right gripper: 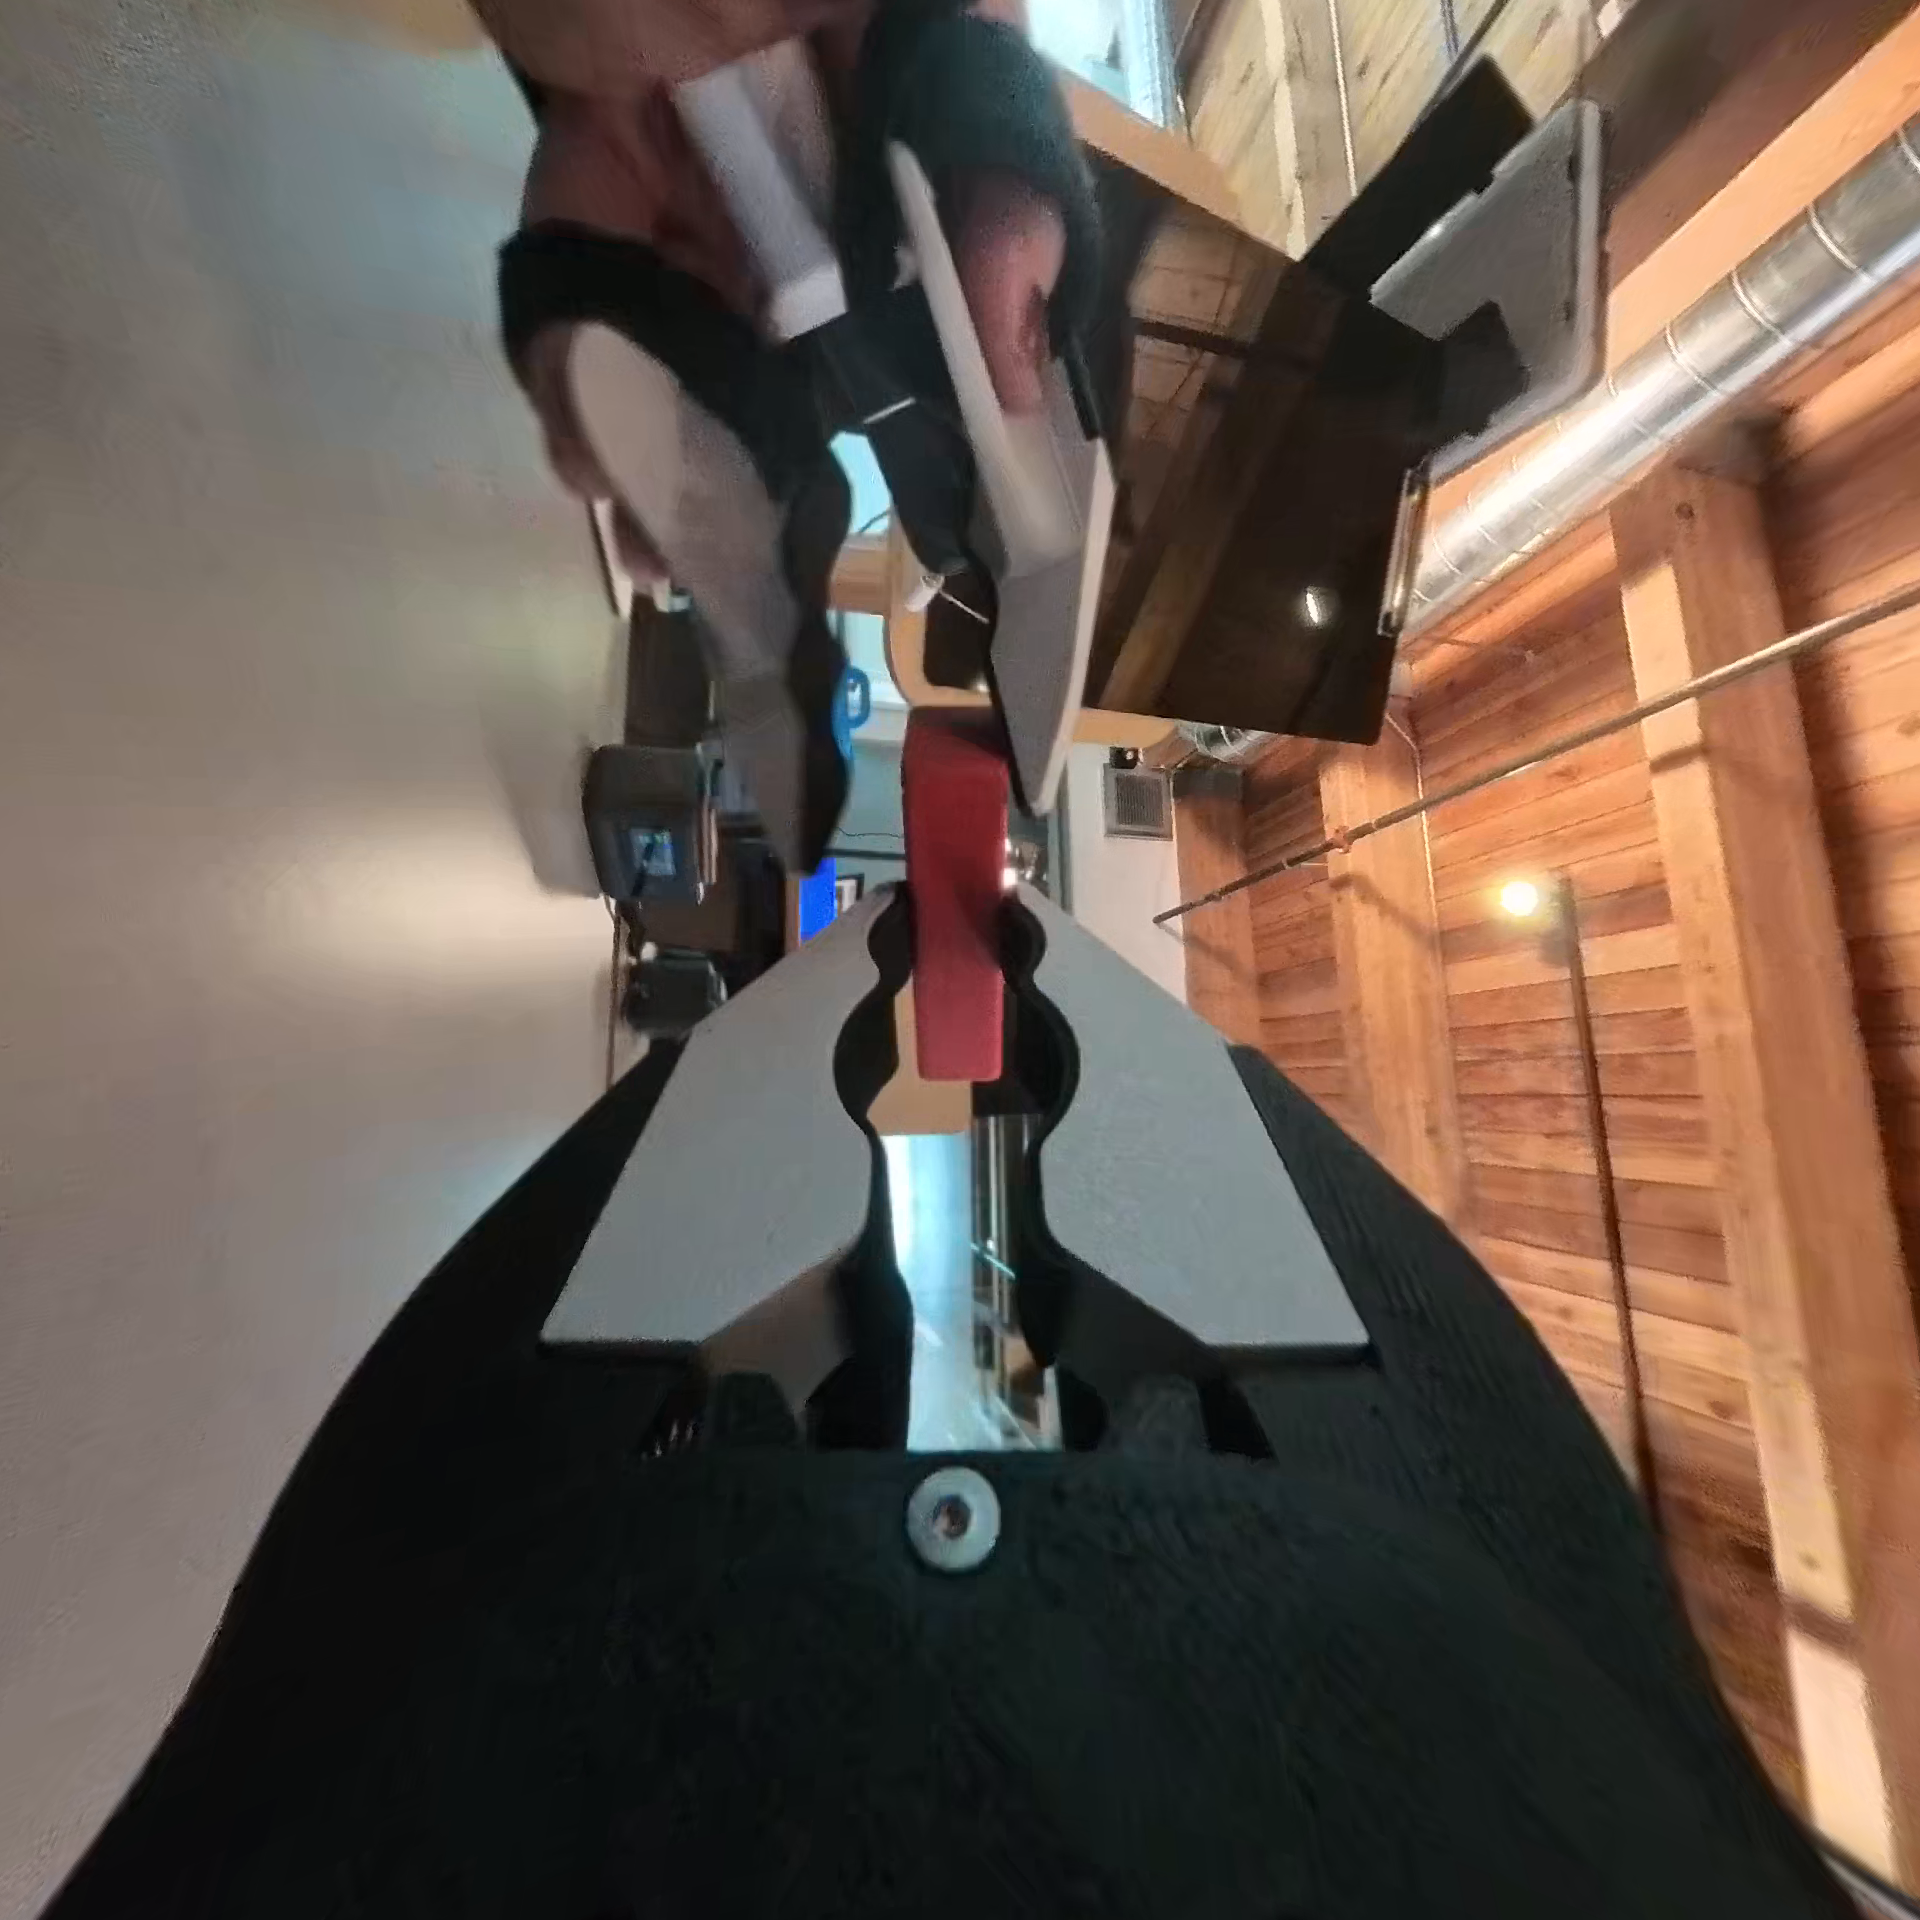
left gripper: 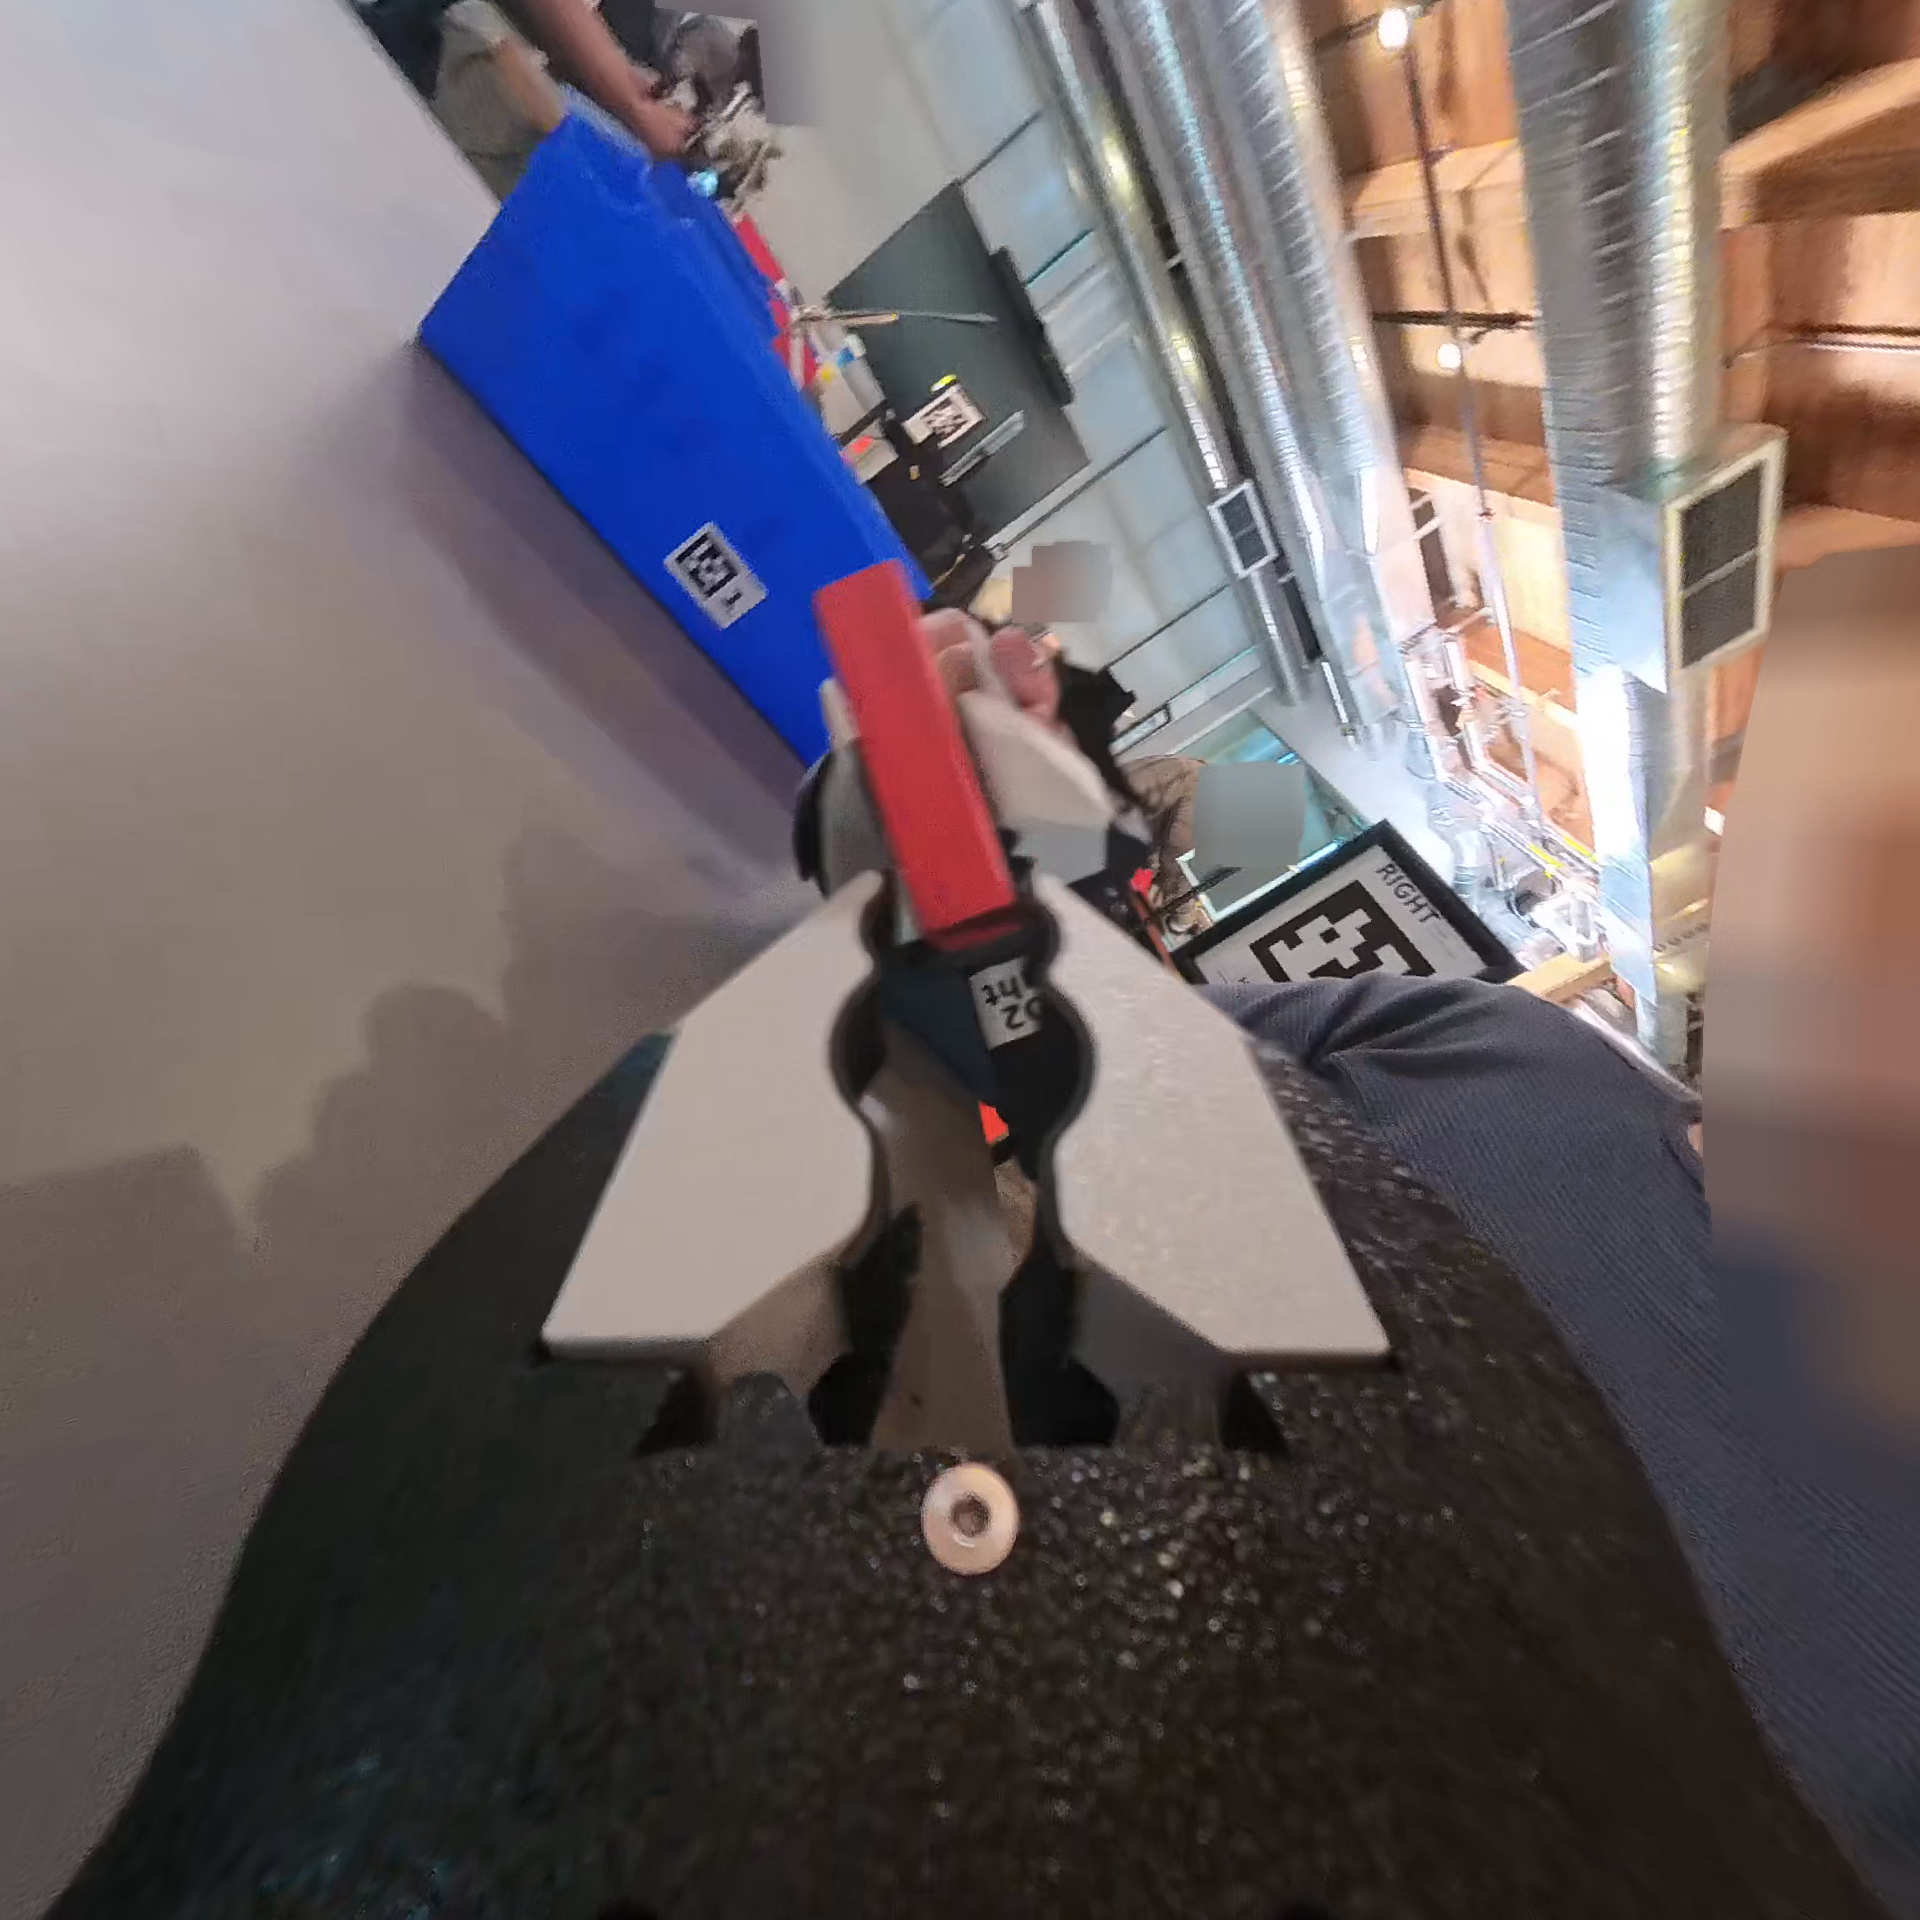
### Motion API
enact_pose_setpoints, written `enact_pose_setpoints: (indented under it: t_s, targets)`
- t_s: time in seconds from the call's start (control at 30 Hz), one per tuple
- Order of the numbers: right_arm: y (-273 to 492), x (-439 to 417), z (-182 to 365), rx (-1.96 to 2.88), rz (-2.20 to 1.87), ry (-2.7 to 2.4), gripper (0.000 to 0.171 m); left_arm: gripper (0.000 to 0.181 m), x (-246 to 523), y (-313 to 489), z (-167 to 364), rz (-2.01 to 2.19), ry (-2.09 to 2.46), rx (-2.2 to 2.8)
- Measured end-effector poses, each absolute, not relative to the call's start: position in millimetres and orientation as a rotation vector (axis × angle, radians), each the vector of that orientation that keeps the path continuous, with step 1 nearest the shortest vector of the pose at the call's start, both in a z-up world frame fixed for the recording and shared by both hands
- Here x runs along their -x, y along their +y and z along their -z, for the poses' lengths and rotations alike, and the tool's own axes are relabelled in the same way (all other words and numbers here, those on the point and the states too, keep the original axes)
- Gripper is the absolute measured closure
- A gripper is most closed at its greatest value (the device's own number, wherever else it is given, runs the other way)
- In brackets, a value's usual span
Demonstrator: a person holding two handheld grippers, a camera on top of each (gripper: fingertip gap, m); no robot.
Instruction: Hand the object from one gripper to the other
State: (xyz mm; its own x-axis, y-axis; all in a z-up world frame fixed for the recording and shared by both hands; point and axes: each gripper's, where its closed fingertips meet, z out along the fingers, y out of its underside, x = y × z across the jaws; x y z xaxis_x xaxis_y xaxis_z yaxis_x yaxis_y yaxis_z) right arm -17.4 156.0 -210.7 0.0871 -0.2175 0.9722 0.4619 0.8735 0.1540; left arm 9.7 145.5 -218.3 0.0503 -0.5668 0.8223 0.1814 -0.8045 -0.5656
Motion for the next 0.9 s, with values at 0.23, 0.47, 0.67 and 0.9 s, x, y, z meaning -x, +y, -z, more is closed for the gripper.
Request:
enact_pose_setpoints:
  t_s: [0.23, 0.47, 0.67, 0.9]
  targets:
    - [160, 14, 212, 0.357, 0.359, -1.412, 0.125, 0.166, 11, 165, 211, 1.477, 0.433, 1.649]
    - [173, 13, 209, 1.456, -1.293, -1.068, 0.108, 0.166, 48, 187, 221, -0.001, 0.937, 1.317]
    - [166, 13, 217, 1.819, -2.275, -0.568, 0.103, 0.167, 28, 172, 222, -0.861, 1.292, 0.809]
    - [144, 20, 230, 1.882, -2.252, -0.785, 0.155, 0.166, 24, 168, 229, -1.078, 1.403, 0.673]
